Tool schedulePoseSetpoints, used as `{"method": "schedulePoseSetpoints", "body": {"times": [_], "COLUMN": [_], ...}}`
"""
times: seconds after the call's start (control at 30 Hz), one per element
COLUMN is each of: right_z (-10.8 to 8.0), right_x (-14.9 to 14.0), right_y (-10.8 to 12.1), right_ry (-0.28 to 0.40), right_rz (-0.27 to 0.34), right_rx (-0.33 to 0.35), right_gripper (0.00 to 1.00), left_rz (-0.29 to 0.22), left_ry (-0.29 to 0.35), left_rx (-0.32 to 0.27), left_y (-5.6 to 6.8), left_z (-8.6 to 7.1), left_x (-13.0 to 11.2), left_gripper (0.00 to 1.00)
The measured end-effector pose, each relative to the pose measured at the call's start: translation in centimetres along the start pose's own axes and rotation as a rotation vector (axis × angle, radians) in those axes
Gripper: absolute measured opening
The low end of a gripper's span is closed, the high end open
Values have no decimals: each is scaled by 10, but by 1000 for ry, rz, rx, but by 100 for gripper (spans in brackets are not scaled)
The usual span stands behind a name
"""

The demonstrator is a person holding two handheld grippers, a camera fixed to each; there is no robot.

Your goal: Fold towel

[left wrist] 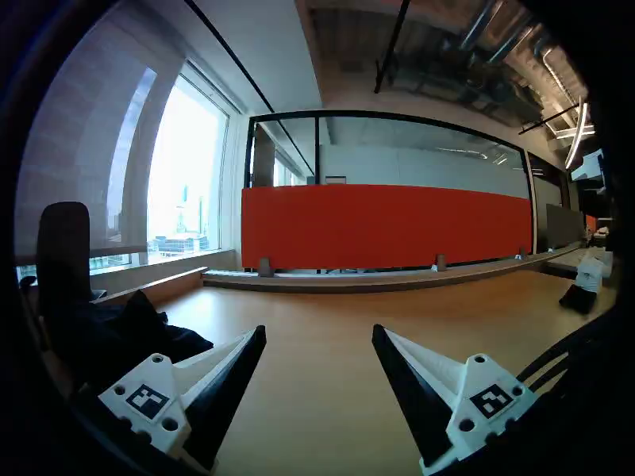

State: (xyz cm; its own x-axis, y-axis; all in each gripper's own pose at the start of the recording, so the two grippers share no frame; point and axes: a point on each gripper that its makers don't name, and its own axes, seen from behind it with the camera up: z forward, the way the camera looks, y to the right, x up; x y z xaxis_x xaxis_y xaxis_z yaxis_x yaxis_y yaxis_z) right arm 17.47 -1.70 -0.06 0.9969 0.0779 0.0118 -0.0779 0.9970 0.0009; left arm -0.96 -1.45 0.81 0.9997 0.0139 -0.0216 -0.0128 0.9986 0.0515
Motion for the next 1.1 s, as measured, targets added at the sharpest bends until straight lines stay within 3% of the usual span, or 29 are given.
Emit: {"method": "schedulePoseSetpoints", "body": {"times": [0.3, 0.6, 1.1], "right_z": [5, 10, 7], "right_x": [-9, -42, -110], "right_y": [23, 45, 36], "right_ry": [9, 27, 27], "right_rz": [8, -3, -46], "right_rx": [-1, -19, 9], "right_gripper": [95, 95, 98], "left_rz": [1, 0, 0], "left_ry": [0, 0, 1], "left_rx": [0, 0, 0], "left_y": [0, -1, 0], "left_z": [0, 0, 0], "left_x": [0, -1, -2], "left_gripper": [99, 99, 100]}}
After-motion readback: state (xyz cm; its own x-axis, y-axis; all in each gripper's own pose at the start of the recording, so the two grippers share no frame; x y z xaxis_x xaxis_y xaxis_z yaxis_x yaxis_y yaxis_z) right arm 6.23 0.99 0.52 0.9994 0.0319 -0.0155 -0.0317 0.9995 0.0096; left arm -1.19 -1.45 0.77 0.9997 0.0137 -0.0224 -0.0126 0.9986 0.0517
